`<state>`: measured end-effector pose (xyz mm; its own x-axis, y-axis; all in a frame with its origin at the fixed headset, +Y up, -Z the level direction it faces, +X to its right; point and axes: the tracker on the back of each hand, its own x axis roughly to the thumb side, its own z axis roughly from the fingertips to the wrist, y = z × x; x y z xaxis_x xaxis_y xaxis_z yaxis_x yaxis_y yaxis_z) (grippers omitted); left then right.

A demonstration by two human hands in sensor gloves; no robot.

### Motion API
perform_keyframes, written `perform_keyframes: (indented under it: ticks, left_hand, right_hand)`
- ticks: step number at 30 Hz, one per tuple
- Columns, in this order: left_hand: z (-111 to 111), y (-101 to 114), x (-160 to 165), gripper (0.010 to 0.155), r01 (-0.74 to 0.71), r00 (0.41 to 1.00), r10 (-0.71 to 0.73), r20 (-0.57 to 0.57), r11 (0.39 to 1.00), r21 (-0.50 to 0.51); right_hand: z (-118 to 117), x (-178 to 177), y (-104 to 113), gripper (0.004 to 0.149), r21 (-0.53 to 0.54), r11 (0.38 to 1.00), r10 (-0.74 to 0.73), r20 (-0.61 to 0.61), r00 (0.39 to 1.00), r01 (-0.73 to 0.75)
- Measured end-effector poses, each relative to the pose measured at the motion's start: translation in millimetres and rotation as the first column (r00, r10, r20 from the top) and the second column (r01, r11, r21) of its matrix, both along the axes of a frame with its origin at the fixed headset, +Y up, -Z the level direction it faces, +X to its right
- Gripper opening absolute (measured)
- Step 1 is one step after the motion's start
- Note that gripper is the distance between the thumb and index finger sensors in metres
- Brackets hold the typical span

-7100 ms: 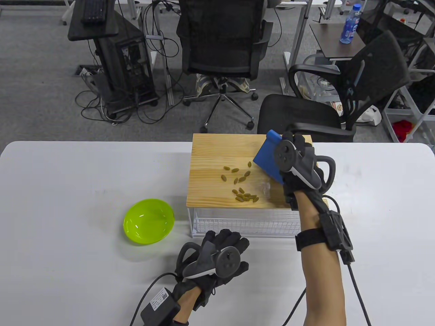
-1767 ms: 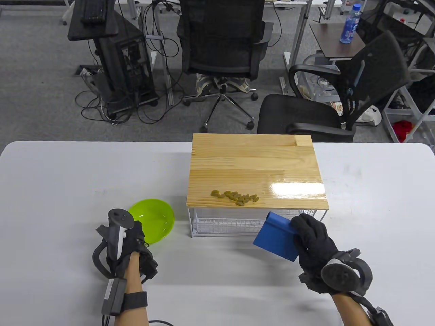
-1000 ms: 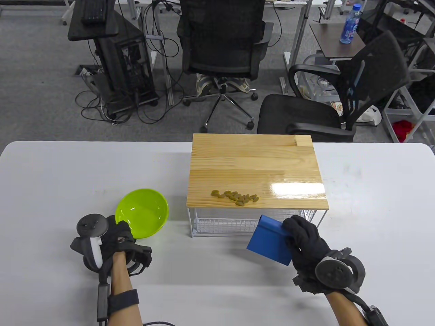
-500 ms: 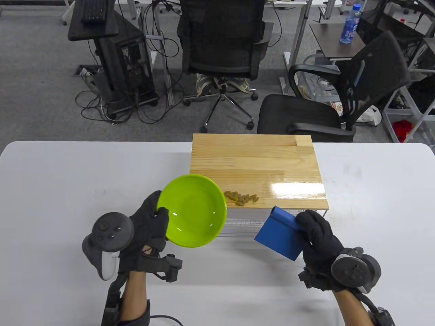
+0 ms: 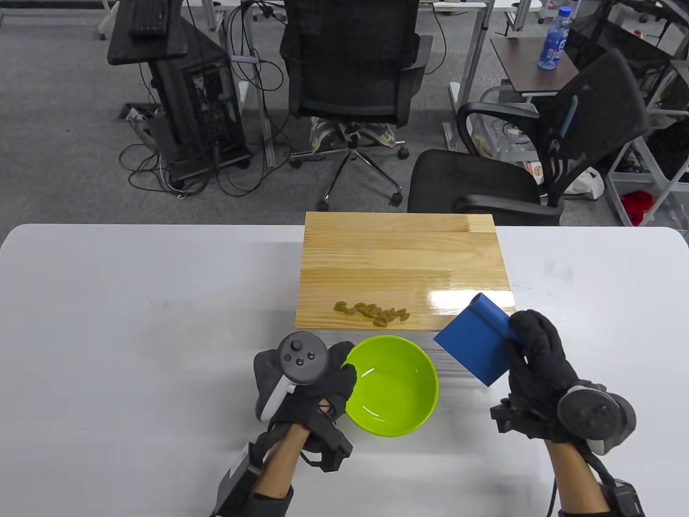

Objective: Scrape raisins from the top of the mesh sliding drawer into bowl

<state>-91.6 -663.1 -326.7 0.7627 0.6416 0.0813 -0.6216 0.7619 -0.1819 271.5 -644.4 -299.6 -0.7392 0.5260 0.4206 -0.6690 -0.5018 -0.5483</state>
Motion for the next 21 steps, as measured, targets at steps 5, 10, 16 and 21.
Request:
perform_keyframes:
  ticks: [5,10,16,21]
  left_hand:
    - [-10,-13,1,0.053,-0.015,0.999,0.013,-0.039,0.999,-0.04]
    - [-16,-18,-4,0.054,-0.014,0.997,0.01,-0.081,0.999,-0.044]
    - [-17,-14,-4,0.055,-0.015,0.994,0.011,-0.109,0.999,-0.033]
    - [-20,-15,-8,0.056,-0.065,0.993,0.058,-0.101,0.996,-0.066]
  right_hand:
    - [-27,-33,27,0.054,0.0,0.996,0.087,0.061,0.994,-0.087]
    - [-60,-71,39,0.054,-0.121,0.976,0.198,0.138,0.971,-0.182]
    - [-84,-87,46,0.053,-0.321,0.924,0.267,0.163,0.95,-0.205]
    - [-88,-87,44,0.053,-0.343,0.921,0.227,0.09,0.97,-0.184]
